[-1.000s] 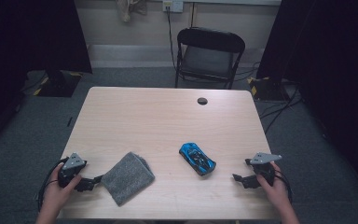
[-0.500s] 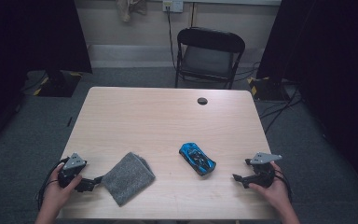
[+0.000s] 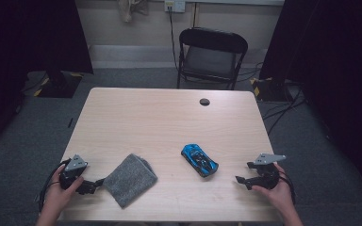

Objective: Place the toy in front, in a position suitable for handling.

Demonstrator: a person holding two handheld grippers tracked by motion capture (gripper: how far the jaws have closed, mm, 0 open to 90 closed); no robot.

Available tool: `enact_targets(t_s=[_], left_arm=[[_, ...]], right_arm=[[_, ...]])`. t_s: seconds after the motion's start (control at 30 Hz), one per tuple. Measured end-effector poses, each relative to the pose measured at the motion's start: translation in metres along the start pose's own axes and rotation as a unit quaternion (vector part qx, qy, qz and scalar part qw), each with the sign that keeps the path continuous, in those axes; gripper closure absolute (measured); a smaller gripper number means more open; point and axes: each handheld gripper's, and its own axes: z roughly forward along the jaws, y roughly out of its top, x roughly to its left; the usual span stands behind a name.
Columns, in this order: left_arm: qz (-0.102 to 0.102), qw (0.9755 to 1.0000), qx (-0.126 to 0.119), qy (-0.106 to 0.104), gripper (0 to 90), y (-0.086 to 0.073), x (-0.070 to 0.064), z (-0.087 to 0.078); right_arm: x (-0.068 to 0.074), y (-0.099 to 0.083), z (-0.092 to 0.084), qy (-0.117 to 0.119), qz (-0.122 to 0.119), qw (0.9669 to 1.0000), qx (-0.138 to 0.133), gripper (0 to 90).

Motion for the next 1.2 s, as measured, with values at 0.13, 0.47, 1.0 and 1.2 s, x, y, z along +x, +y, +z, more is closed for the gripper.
enact_targets(t_s=[0.13,0.47,1.0,1.2], left_arm=[[0.0,1.0,0.0,0.0,0.0,0.0,0.0,0.0],[0.0,1.0,0.0,0.0,0.0,0.0,0.0,0.0],[0.0,1.0,0.0,0.0,0.0,0.0,0.0,0.0],[0.0,1.0,0.0,0.0,0.0,0.0,0.0,0.0]], right_arm=[[0.007,0.01,-0.004,0.004,-0.002,0.9999,-0.009,17.5],[0.018,0.026,0.003,0.014,0.003,0.9999,0.003,16.9],[0.021,0.047,0.006,0.028,0.012,0.9995,-0.009,14.9],[0.024,0.056,0.01,0.028,0.003,0.9996,-0.009,14.7]])
